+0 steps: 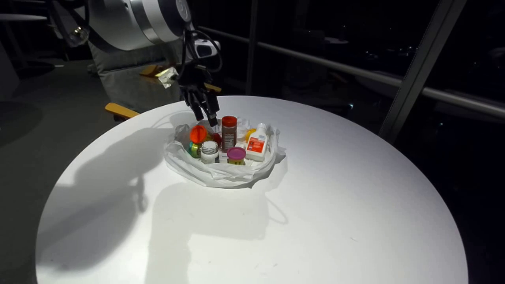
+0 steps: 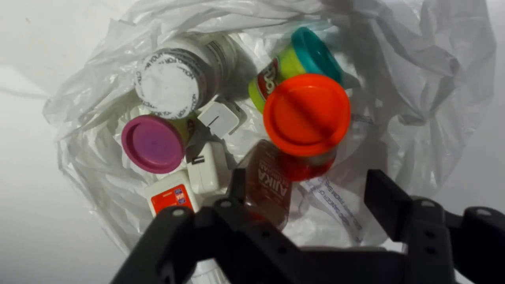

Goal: Put the bottles on the table in the plastic bag

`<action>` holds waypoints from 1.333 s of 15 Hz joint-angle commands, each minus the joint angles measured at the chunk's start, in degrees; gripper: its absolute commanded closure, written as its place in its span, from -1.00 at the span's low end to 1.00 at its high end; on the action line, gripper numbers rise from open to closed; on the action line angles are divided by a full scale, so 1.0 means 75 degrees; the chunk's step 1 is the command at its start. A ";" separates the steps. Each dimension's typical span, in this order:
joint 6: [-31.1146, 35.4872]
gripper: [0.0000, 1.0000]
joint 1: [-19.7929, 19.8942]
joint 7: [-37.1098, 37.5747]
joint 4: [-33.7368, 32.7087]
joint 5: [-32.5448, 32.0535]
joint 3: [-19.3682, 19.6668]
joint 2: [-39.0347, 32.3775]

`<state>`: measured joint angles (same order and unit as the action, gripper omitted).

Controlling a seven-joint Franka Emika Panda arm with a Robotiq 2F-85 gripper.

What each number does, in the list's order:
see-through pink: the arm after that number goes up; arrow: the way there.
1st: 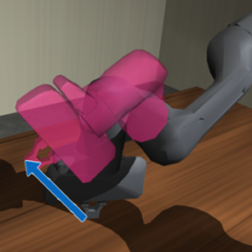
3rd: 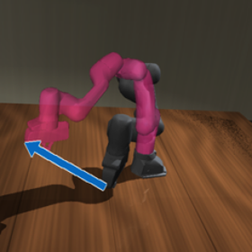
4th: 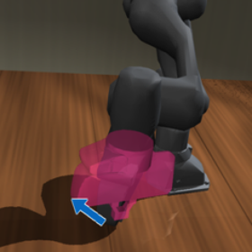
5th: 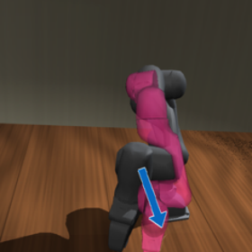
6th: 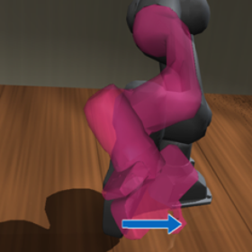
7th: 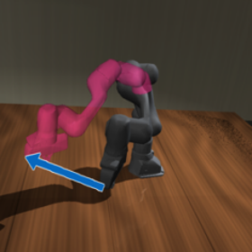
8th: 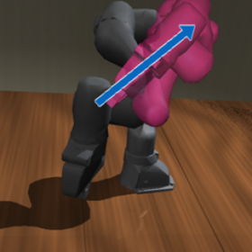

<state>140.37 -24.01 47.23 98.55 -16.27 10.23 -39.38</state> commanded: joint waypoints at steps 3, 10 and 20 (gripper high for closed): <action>-0.0375 -1.00 -0.0536 0.0966 0.1217 -0.1026 -0.0028 0.2172; -0.2217 -1.00 0.0116 0.0107 0.2096 -0.0861 -0.1441 0.4719; -0.2409 -1.00 0.1254 -0.1682 0.4339 0.0439 -0.2709 0.7142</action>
<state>122.25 -18.30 35.39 131.23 -14.02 -6.61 14.17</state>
